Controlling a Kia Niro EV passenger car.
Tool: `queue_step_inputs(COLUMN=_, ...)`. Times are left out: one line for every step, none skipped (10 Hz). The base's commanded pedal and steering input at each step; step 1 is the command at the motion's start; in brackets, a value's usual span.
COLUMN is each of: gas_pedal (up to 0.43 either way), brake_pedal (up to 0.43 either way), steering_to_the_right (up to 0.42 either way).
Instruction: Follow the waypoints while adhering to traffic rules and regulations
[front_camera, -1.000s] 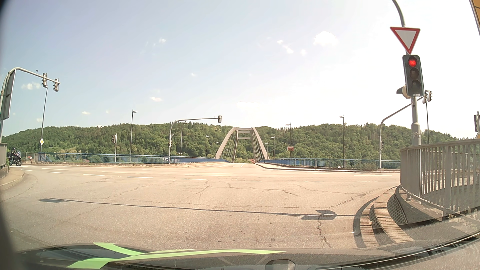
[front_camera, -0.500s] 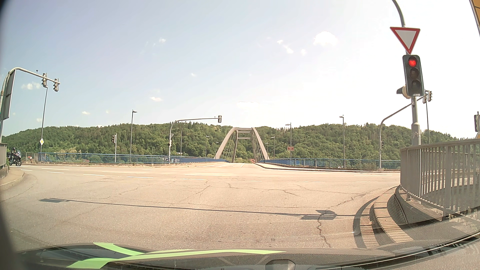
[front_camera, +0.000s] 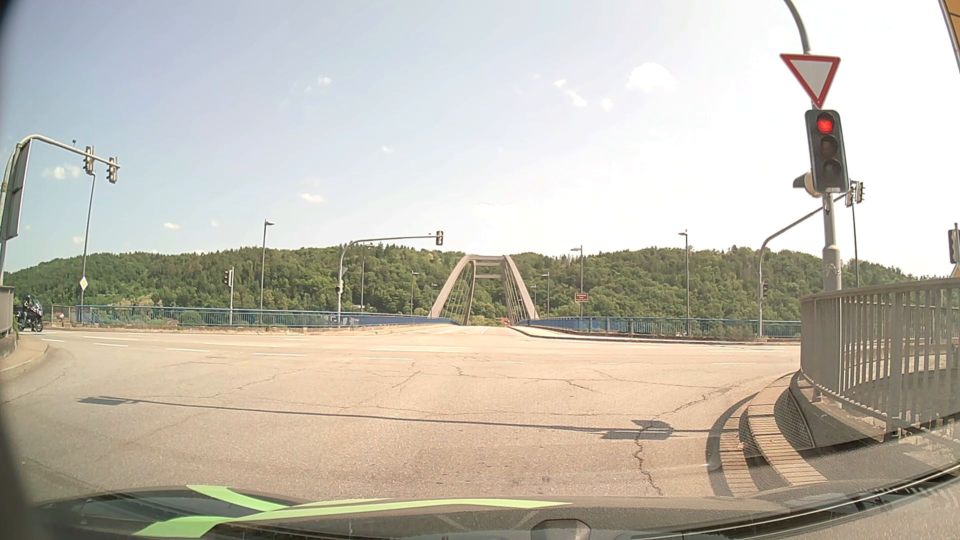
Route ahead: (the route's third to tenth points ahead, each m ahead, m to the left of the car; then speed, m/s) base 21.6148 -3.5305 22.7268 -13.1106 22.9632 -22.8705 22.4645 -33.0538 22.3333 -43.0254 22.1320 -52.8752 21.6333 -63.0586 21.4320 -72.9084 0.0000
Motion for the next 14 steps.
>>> queue_step_inputs(gas_pedal=0.0, brake_pedal=0.409, steering_to_the_right=0.024)
queue_step_inputs(gas_pedal=0.0, brake_pedal=0.402, steering_to_the_right=0.026)
queue_step_inputs(gas_pedal=0.0, brake_pedal=0.39, steering_to_the_right=0.026)
queue_step_inputs(gas_pedal=0.0, brake_pedal=0.384, steering_to_the_right=0.026)
queue_step_inputs(gas_pedal=0.0, brake_pedal=0.384, steering_to_the_right=0.026)
queue_step_inputs(gas_pedal=0.0, brake_pedal=0.378, steering_to_the_right=0.026)
queue_step_inputs(gas_pedal=0.0, brake_pedal=0.378, steering_to_the_right=0.026)
queue_step_inputs(gas_pedal=0.0, brake_pedal=0.378, steering_to_the_right=0.026)
queue_step_inputs(gas_pedal=0.0, brake_pedal=0.378, steering_to_the_right=0.026)
queue_step_inputs(gas_pedal=0.0, brake_pedal=0.378, steering_to_the_right=0.026)
queue_step_inputs(gas_pedal=0.0, brake_pedal=0.372, steering_to_the_right=0.026)
queue_step_inputs(gas_pedal=0.0, brake_pedal=0.378, steering_to_the_right=0.026)
queue_step_inputs(gas_pedal=0.0, brake_pedal=0.378, steering_to_the_right=0.026)
queue_step_inputs(gas_pedal=0.0, brake_pedal=0.378, steering_to_the_right=0.026)
